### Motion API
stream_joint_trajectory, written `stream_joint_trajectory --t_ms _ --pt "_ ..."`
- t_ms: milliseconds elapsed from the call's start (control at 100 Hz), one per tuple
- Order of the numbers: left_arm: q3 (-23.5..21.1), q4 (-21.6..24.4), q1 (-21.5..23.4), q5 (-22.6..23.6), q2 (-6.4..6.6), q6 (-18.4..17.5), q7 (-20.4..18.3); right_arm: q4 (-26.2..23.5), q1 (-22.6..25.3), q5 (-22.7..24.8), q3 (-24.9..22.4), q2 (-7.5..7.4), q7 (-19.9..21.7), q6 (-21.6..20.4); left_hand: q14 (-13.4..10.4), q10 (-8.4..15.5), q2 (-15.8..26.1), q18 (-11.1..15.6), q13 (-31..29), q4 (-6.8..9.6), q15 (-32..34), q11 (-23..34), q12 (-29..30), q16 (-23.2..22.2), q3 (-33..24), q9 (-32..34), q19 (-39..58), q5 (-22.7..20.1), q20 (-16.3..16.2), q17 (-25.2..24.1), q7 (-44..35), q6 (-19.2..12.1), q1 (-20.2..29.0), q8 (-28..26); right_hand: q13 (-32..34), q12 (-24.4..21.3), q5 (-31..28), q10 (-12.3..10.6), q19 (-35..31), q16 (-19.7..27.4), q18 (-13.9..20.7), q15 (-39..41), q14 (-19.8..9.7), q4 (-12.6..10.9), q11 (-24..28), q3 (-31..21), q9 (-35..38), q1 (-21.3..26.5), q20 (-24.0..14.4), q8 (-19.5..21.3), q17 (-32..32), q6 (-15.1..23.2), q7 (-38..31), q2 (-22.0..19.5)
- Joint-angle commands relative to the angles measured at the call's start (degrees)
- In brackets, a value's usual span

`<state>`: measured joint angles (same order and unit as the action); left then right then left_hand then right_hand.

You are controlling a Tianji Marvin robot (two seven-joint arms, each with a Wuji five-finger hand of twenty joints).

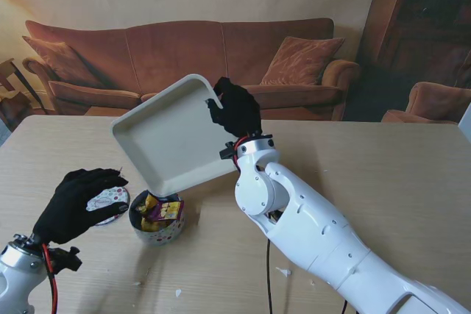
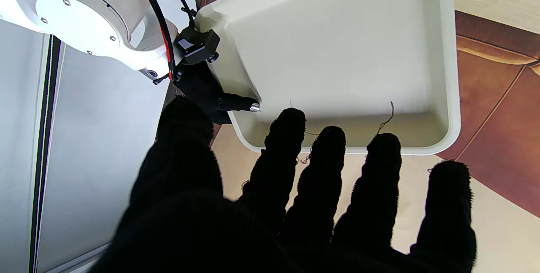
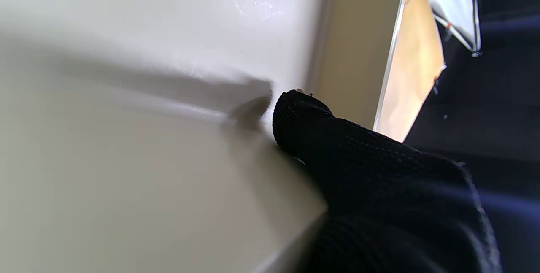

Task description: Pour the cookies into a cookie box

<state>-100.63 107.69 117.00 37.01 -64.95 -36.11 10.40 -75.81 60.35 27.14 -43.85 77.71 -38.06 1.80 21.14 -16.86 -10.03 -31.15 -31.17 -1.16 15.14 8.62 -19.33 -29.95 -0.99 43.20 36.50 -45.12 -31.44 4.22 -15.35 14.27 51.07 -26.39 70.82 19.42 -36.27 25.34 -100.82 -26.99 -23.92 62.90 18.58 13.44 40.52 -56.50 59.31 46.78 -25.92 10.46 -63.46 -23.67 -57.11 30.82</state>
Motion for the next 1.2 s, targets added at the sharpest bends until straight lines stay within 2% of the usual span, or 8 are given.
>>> stream_joint_trajectory --t_ms 0,290,430,570,730,990,1080,1190 --pt "0.01 0.11 0.12 -0.01 -0.17 0.22 -0.66 0.66 -0.39 0.74 0.38 0.72 0.09 -0.97 0.46 -0.54 2.14 -1.19 -1.40 -0.68 -0.09 -0.50 -0.01 0.37 1.89 0.35 -0.61 -0.27 0.64 -0.21 -0.08 0.13 1.59 -0.43 3.41 0.31 0.45 1.41 -4.61 -2.04 15.86 5.43 -1.17 -0.97 1.66 -3.48 0.64 2.95 -1.09 0.40 -2.93 0.60 -2.42 -2.08" --pt "0.03 -0.10 -0.07 -0.01 -0.19 0.31 -0.48 0.18 -0.40 -0.12 0.07 1.10 -0.51 -0.44 0.42 -0.45 2.16 -1.17 -1.43 -0.68 -0.11 -0.56 0.02 0.39 1.88 0.36 -0.62 -0.34 0.68 -0.20 -0.08 0.16 1.63 -0.42 3.37 0.26 0.51 1.45 -4.65 -2.12 16.10 5.58 -1.00 -0.97 1.61 -3.48 0.65 2.95 -1.18 0.33 -2.94 0.57 -2.46 -2.14" --pt "0.05 -0.13 -0.09 -0.27 -0.17 0.40 -0.73 -2.65 0.68 0.52 -1.25 0.25 0.42 1.13 0.56 -0.48 2.11 -1.13 -1.49 -0.68 -0.05 -0.51 0.00 0.36 1.87 0.48 -0.61 -0.32 0.69 -0.26 -0.06 0.17 1.69 -0.41 3.47 0.30 0.45 1.39 -4.66 -2.17 16.16 5.70 -1.06 -0.96 1.71 -3.43 0.68 2.99 -1.21 0.37 -2.94 0.66 -2.52 -2.17" --pt "-0.06 -0.05 0.02 -0.15 -0.15 0.40 -0.77 -7.09 3.13 1.43 -3.88 -1.29 2.67 3.84 0.55 -0.49 2.13 -1.16 -1.53 -0.67 0.00 -0.51 -0.01 0.32 1.87 0.45 -0.52 -0.29 0.66 -0.18 -0.05 0.12 1.69 -0.41 3.42 0.38 0.39 1.11 -4.66 -2.18 16.28 5.73 -1.21 -0.96 1.95 -3.35 0.92 2.93 -1.23 0.42 -2.97 0.85 -2.57 -2.26" --pt "-0.23 -0.06 0.07 -0.05 -0.15 0.44 -0.78 -14.84 8.56 1.18 -8.75 -3.35 7.16 8.84 0.51 -0.48 2.13 -1.10 -1.62 -0.68 0.03 -0.50 -0.03 0.31 1.91 0.48 -0.49 -0.21 0.66 -0.15 -0.02 0.20 1.60 -0.39 3.44 0.82 -0.13 0.42 -5.02 -2.66 17.44 6.66 -1.73 -1.16 3.24 -3.02 1.96 2.85 -1.43 1.52 -3.09 1.22 -2.98 -2.26" --pt "-0.12 0.12 0.21 0.12 -0.08 0.55 -1.00 -28.78 19.55 -6.75 -18.63 -5.82 17.89 21.18 0.49 -0.54 2.10 -1.18 -1.55 -0.68 0.01 -0.49 -0.05 0.29 1.90 0.53 -0.44 -0.22 0.64 -0.14 -0.02 0.12 1.61 -0.39 3.42 1.06 -0.69 0.93 -5.33 -2.81 17.25 6.85 -1.04 -1.55 4.05 -3.54 2.26 2.97 -1.58 3.07 -3.13 0.36 -2.16 -1.75" --pt "-0.05 0.13 0.22 0.23 -0.06 0.64 -1.01 -32.04 23.26 -8.45 -22.06 -6.68 21.06 24.17 0.60 -0.50 2.11 -1.18 -1.49 -0.67 -0.03 -0.51 -0.05 0.30 1.87 0.47 -0.43 -0.19 0.63 -0.18 -0.02 0.21 1.64 -0.40 3.31 1.05 -0.91 1.29 -5.43 -2.74 17.15 6.65 -0.89 -1.67 4.13 -3.86 2.20 2.97 -1.62 3.55 -3.14 0.02 -1.57 -1.55" --pt "0.06 0.16 0.25 0.30 0.00 0.84 -1.21 -33.95 27.40 -8.97 -25.49 -7.25 22.26 25.42 0.44 -0.42 2.13 -1.17 -1.55 -0.68 0.00 -0.48 -0.06 0.29 1.91 0.50 -0.42 -0.24 0.63 -0.15 -0.05 0.12 1.55 -0.41 3.41 1.09 -1.32 1.75 -5.96 -3.03 17.11 7.30 -0.54 -1.72 4.39 -4.43 2.41 2.99 -1.84 4.26 -3.25 -0.32 -1.01 -1.00"
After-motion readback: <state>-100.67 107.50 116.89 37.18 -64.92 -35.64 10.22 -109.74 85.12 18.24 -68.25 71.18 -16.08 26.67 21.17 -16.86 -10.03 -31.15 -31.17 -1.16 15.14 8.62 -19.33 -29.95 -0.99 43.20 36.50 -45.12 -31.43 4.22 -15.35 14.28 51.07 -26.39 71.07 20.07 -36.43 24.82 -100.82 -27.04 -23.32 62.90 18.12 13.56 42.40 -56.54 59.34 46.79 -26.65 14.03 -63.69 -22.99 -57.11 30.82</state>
